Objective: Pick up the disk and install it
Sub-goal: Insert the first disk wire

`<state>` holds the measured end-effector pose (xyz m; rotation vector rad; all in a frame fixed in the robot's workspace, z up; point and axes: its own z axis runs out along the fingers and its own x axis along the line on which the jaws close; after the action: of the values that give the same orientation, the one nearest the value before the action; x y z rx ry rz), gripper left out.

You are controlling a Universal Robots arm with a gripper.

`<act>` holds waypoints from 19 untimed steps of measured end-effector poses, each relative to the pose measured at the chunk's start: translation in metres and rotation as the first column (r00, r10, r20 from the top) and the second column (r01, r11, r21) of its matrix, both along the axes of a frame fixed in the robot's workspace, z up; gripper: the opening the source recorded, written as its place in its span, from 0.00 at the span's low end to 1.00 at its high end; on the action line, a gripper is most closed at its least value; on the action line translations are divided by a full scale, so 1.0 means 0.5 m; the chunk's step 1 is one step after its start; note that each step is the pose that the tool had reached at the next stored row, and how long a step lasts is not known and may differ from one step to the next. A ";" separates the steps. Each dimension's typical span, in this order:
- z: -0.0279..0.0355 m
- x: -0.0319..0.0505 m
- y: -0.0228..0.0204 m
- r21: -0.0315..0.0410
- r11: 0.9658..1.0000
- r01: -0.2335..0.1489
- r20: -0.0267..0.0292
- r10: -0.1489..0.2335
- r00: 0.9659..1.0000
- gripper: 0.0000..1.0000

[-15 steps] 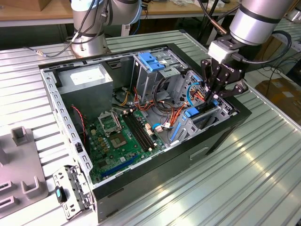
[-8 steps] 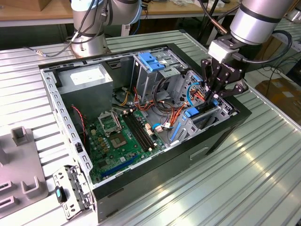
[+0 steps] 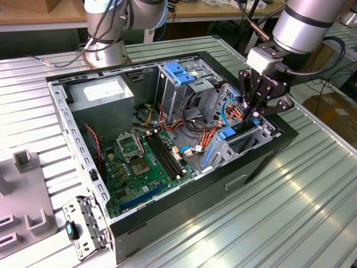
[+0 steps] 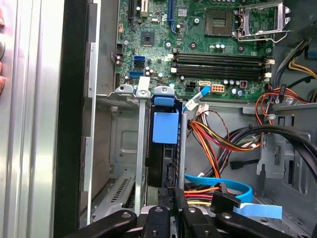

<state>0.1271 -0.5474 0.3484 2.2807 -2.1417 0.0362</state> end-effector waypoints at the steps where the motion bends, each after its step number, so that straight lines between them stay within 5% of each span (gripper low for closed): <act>1: 0.000 0.000 0.0000 0.001 1.000 0.000 0.000 0.000 1.000 0.16; 19: -0.012 0.000 -0.0020 0.018 1.000 0.000 0.000 0.000 1.000 0.16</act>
<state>0.1269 -0.5484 0.3425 2.2904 -2.1512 0.0167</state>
